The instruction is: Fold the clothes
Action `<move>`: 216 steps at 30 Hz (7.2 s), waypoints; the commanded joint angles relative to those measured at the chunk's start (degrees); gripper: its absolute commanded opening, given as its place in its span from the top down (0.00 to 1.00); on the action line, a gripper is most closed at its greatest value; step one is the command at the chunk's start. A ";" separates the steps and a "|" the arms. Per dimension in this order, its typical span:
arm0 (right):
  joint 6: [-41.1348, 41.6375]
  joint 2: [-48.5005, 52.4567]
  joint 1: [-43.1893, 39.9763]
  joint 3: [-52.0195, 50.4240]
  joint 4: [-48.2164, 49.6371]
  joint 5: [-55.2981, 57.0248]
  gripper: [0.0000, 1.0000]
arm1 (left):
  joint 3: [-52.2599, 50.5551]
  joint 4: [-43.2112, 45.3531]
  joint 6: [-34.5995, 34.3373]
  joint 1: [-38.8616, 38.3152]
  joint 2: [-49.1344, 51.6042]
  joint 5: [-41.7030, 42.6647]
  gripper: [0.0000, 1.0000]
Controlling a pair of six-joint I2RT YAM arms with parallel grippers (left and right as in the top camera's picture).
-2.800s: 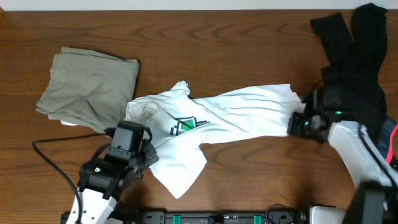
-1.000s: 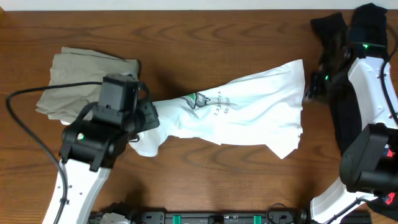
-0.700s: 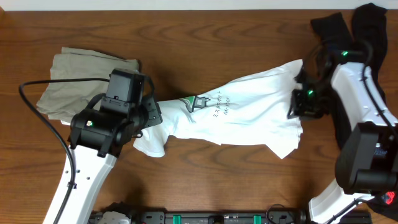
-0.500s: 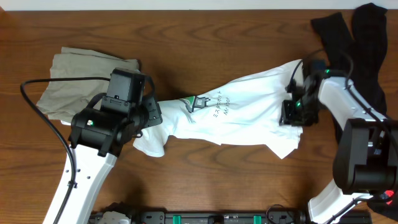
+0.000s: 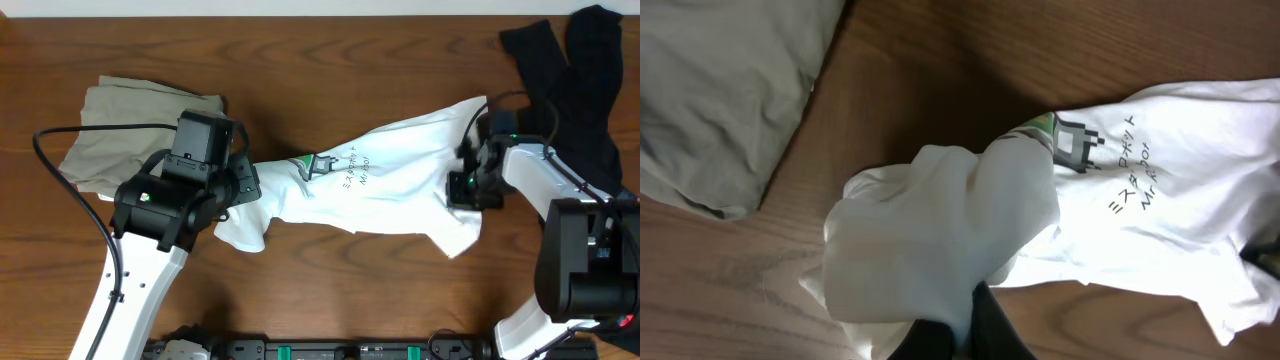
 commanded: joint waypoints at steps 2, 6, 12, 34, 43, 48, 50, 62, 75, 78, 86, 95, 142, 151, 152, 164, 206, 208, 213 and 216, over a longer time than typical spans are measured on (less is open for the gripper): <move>-1.77 -6.62 1.70 0.66 -6.40 -4.20 0.99 | 0.83 -0.04 1.18 0.31 0.09 -0.72 0.94; -1.84 -18.58 2.12 3.63 -9.11 -5.20 0.99 | 0.83 -0.02 1.18 0.31 0.09 -0.72 0.94; 0.07 -30.45 2.05 4.61 1.31 -1.46 0.99 | 0.83 -0.04 1.18 0.31 0.09 -0.72 0.94; 1.53 -7.19 2.38 4.55 -1.40 -0.96 0.78 | 0.83 -2.14 1.18 0.31 0.09 -0.72 0.94; -2.51 -12.81 8.72 3.08 -7.26 0.68 0.73 | 0.83 -1.99 1.18 0.31 0.09 -0.72 0.94; -4.13 -11.41 11.72 -1.84 1.60 11.02 0.57 | 0.83 -2.01 1.18 0.31 0.09 -0.72 0.94; -6.60 -10.93 12.13 -3.67 5.11 11.85 0.49 | 0.83 -1.99 1.18 0.31 0.09 -0.72 0.94; -11.50 -10.82 12.61 -12.44 17.77 11.78 0.40 | 0.83 -1.90 1.18 0.31 0.09 -0.72 0.94; -9.64 -11.61 12.81 -18.32 22.32 8.20 0.99 | 0.83 -1.95 1.18 0.31 0.09 -0.72 0.95; -7.48 -14.45 13.77 -14.80 12.17 7.41 0.99 | 0.83 -1.90 1.18 0.31 0.09 -0.72 0.94; -10.60 -28.85 16.65 7.93 -20.15 -9.03 0.99 | 0.83 -1.70 1.18 0.31 0.09 -0.72 0.94; -1.77 -30.18 11.61 14.97 -10.51 6.27 0.89 | 0.83 -1.73 1.18 0.31 0.09 -0.70 0.94; -3.69 -11.58 11.61 -3.10 -0.85 9.25 0.87 | 0.83 -2.64 1.40 0.31 0.09 -0.70 0.94; -1.99 -11.58 11.58 -7.82 7.74 13.73 0.85 | 0.83 -2.67 1.40 0.31 0.09 -0.70 0.94; -2.01 -11.58 11.58 -8.11 8.26 14.10 0.83 | 0.83 -2.64 1.40 0.31 0.09 -0.70 0.94; -1.57 -11.58 11.37 -9.07 11.93 16.96 0.81 | 0.83 -2.64 1.40 0.31 0.09 -0.70 0.94; 0.09 -31.06 8.20 15.37 -11.28 19.15 0.99 | 0.83 -3.02 1.62 0.31 0.09 -0.70 0.94; -0.02 -32.59 6.47 16.28 -12.72 19.12 0.99 | 0.83 -3.02 2.56 0.31 0.07 -0.70 0.94; -2.62 -33.33 2.89 16.24 -15.80 19.19 0.99 | 0.83 -3.19 5.55 0.31 -0.09 -0.72 0.94; -3.37 -33.33 0.79 16.24 -16.15 19.58 0.99 | 0.83 -3.30 6.14 0.31 -0.28 -0.74 0.94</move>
